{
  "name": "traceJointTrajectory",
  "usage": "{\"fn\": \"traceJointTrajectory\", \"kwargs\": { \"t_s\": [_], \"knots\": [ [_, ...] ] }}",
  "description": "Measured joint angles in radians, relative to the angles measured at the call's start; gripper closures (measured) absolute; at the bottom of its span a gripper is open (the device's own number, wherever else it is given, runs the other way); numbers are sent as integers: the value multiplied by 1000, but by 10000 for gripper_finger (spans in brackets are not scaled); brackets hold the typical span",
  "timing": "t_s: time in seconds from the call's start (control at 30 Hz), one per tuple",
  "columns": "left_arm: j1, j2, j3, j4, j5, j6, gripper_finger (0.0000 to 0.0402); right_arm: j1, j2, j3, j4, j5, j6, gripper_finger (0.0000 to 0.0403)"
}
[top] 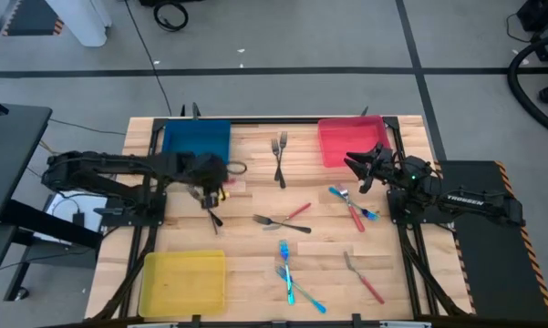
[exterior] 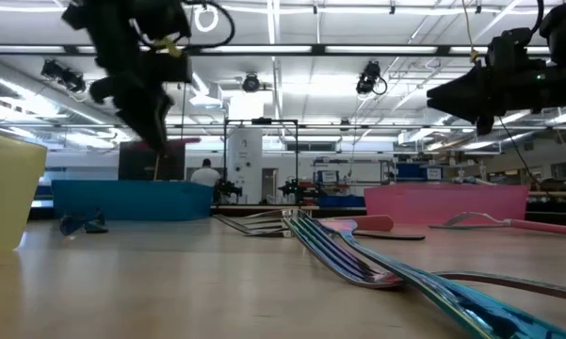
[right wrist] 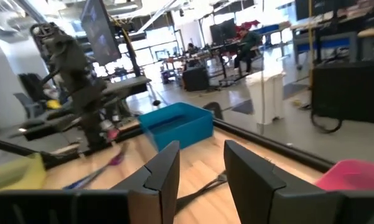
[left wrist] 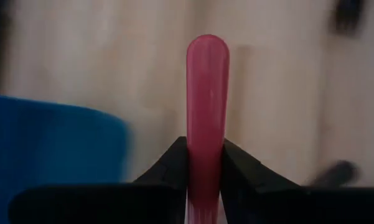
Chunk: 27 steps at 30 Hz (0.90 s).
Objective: Sort silverware by color (type)
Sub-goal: Put the red fork into the blue bin
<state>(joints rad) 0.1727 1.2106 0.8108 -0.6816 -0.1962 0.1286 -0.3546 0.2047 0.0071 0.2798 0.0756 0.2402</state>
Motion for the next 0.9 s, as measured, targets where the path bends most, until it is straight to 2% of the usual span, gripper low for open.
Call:
{"fn": "traceJointTrajectory", "kwargs": {
  "t_s": [0.17, 0.37, 0.53, 0.63, 0.77, 0.9],
  "knots": [
    [134, -1, 118, -51, -13, 143, 338, 0, 0, 0, 0, -43, 36, 269],
    [352, 0, 166, -71, -3, 267, 338, 0, 0, 0, -6, -82, 59, 269],
    [564, 36, 164, -56, 69, 303, 338, 1, 18, 0, -14, -99, 123, 269],
    [668, 75, 164, -30, 150, 303, 338, 1, 35, 0, -32, -116, 156, 269],
    [741, 158, 164, -13, 236, 303, 338, 1, 65, 0, -34, -127, 180, 269],
    [756, 248, 164, -15, 255, 306, 338, 1, 93, 0, -34, -127, 180, 269]
  ]
}}
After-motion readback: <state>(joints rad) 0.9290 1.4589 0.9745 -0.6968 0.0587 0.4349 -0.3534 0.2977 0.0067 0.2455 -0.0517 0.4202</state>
